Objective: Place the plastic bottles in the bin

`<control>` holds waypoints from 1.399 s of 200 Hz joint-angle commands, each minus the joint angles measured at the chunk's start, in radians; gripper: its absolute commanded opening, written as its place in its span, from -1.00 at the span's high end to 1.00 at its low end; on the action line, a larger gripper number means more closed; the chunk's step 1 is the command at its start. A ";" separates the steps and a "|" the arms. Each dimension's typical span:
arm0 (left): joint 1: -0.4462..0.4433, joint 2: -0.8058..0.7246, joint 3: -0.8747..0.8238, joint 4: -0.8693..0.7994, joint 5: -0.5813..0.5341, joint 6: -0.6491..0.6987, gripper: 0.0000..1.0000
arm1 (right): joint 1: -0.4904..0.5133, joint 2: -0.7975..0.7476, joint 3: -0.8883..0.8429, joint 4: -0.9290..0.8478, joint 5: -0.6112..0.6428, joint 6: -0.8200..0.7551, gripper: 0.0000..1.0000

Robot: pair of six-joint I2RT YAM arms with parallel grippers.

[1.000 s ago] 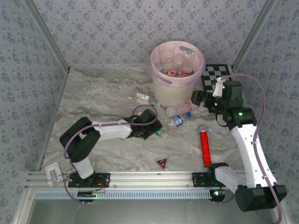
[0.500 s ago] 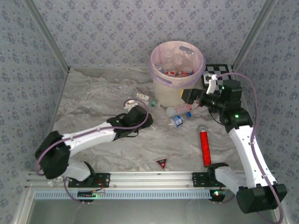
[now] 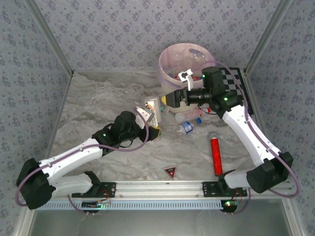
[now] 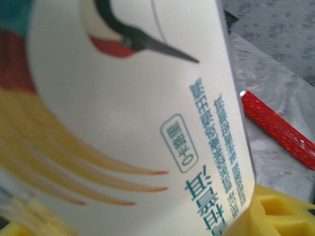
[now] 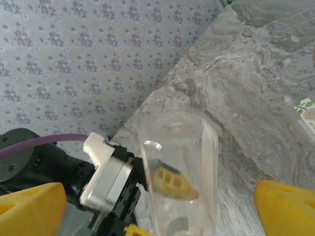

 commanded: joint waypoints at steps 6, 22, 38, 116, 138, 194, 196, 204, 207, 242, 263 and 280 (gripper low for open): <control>0.009 -0.037 0.023 0.066 0.148 0.102 -0.11 | 0.014 0.047 0.048 -0.073 0.009 -0.071 -1.00; 0.011 -0.039 0.029 0.065 0.162 0.115 -0.09 | 0.023 0.060 0.050 -0.078 -0.051 -0.087 -1.00; 0.012 -0.033 0.048 0.049 0.176 0.123 -0.09 | 0.040 0.058 0.043 -0.078 -0.106 -0.116 -1.00; 0.018 0.015 0.121 0.019 0.221 0.153 -0.09 | 0.032 0.118 0.110 -0.168 -0.120 -0.185 -0.53; 0.021 0.013 0.123 0.012 0.200 0.157 -0.32 | 0.008 0.112 0.136 -0.174 -0.120 -0.190 -0.40; 0.020 -0.058 0.067 0.012 0.025 0.057 -0.98 | -0.144 0.067 0.379 -0.166 0.080 -0.130 -0.09; 0.020 -0.060 0.063 0.012 0.016 0.049 -0.98 | -0.152 0.066 0.385 -0.157 0.087 -0.121 -0.07; 0.020 -0.072 0.045 0.019 -0.021 0.022 -0.98 | -0.185 0.057 0.394 -0.087 0.123 -0.079 -0.02; 0.022 -0.076 0.039 0.021 -0.035 0.012 -0.98 | -0.196 0.050 0.394 -0.065 0.144 -0.061 0.00; 0.026 -0.094 0.028 -0.042 -0.193 -0.126 -0.98 | -0.258 0.018 0.392 0.120 0.402 0.005 0.21; 0.026 -0.097 0.042 -0.102 -0.243 -0.173 -0.98 | -0.258 0.025 0.375 0.169 0.582 -0.060 0.27; 0.026 -0.108 0.031 -0.103 -0.264 -0.198 -0.98 | -0.259 0.037 0.331 0.252 0.719 -0.116 0.34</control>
